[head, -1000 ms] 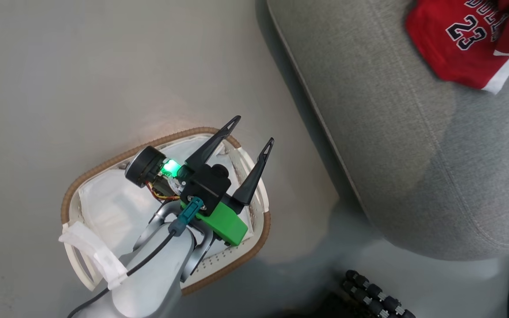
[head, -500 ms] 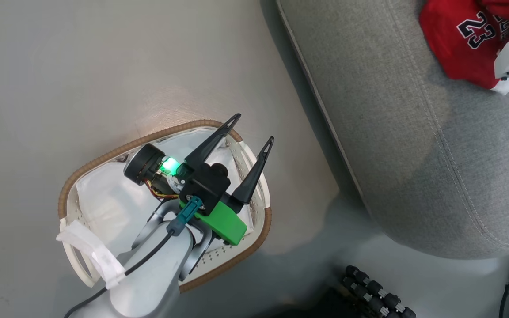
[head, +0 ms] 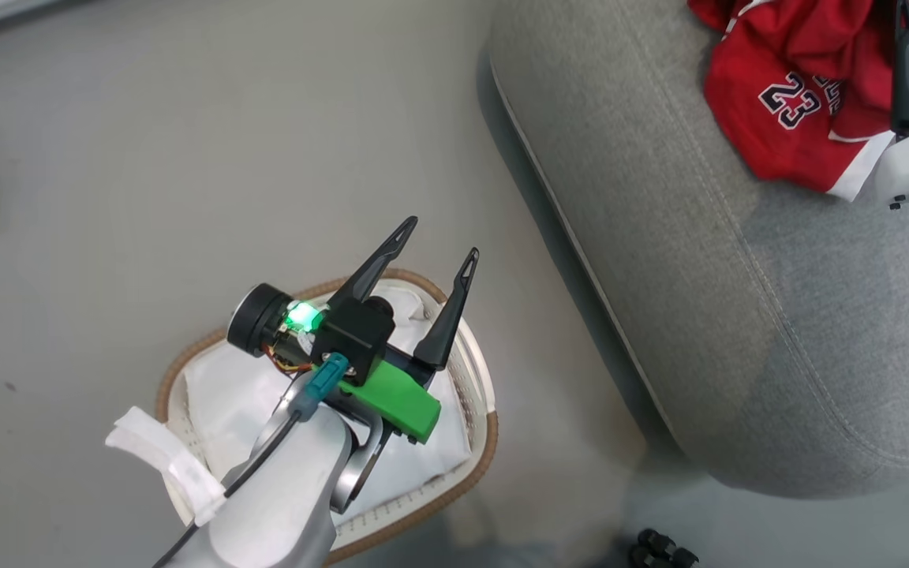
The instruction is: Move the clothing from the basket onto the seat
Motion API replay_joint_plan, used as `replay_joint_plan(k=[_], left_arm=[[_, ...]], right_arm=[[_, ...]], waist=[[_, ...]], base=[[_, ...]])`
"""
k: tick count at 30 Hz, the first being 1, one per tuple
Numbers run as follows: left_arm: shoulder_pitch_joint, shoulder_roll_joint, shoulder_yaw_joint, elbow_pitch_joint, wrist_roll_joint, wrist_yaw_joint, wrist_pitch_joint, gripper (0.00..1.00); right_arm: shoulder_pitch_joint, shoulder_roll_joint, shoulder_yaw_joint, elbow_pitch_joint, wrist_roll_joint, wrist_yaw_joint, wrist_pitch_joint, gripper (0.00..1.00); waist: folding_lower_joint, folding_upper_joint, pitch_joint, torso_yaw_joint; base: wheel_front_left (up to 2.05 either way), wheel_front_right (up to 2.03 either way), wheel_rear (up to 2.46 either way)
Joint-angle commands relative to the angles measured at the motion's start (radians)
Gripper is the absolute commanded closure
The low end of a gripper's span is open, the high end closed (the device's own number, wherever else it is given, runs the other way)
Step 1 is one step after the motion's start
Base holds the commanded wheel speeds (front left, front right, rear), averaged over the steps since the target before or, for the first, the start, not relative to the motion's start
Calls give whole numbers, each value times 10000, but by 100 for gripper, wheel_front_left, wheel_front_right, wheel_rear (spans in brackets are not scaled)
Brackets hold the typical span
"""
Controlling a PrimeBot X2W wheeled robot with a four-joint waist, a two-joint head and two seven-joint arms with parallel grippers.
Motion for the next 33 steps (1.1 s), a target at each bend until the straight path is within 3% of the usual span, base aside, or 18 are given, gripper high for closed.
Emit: replay_joint_plan(k=[1, 8, 17, 26, 33], left_arm=[[236, -94, 185, -26, -129, 102, -61, 0], [1187, -310, 1468, -462, -393, 352, -62, 0], [2890, -452, 3441, -727, -728, 307, -51, 0], [4417, -562, 5229, -943, -554, 532, -53, 0], [5123, -676, 5857, -1001, -401, 359, -52, 0]], right_arm=[[233, -119, 90, -43, 58, -14, -24, 0], [681, -163, 691, -11, 383, -14, -24, 0], [2141, 814, 1469, -292, 1037, -14, -24, 0], [4158, 1893, 1462, -1268, 1675, -14, -24, 0], [5611, 2084, 1636, -1865, 2503, -14, -24, 0]], waist=[[0, 0, -1219, 530], [0, 0, -2666, 1104], [0, 0, -4095, 1763], [0, 0, -4649, 2324], [0, 0, -4901, 2652]], base=[[0, 0, 0], [0, 0, 0], [0, 0, 0], [0, 0, 0], [0, 0, 0]])
